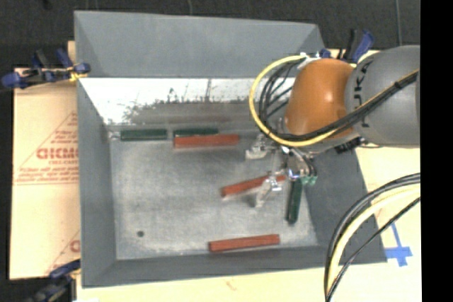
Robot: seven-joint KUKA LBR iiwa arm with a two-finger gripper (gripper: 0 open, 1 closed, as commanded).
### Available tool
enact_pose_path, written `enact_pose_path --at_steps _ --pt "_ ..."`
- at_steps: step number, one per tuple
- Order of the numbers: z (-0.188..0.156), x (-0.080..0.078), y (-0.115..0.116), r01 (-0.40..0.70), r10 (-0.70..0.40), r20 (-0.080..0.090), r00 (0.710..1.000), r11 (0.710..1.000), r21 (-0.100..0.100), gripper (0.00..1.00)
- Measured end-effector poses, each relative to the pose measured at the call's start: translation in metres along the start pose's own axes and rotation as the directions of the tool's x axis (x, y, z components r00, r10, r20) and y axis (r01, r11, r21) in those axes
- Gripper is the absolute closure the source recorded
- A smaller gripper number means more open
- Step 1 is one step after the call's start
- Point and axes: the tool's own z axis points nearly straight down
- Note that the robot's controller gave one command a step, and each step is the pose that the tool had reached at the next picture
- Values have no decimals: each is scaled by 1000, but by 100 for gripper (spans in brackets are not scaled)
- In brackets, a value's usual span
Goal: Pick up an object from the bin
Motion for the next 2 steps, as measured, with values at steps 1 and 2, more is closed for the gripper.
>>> enact_pose_path --at_steps 1,2 --pt "14 -8 -29 -164 164 -14 986 986 -8 100" --pt "13 -8 -29 -164 164 -13 986 986 -8 100"
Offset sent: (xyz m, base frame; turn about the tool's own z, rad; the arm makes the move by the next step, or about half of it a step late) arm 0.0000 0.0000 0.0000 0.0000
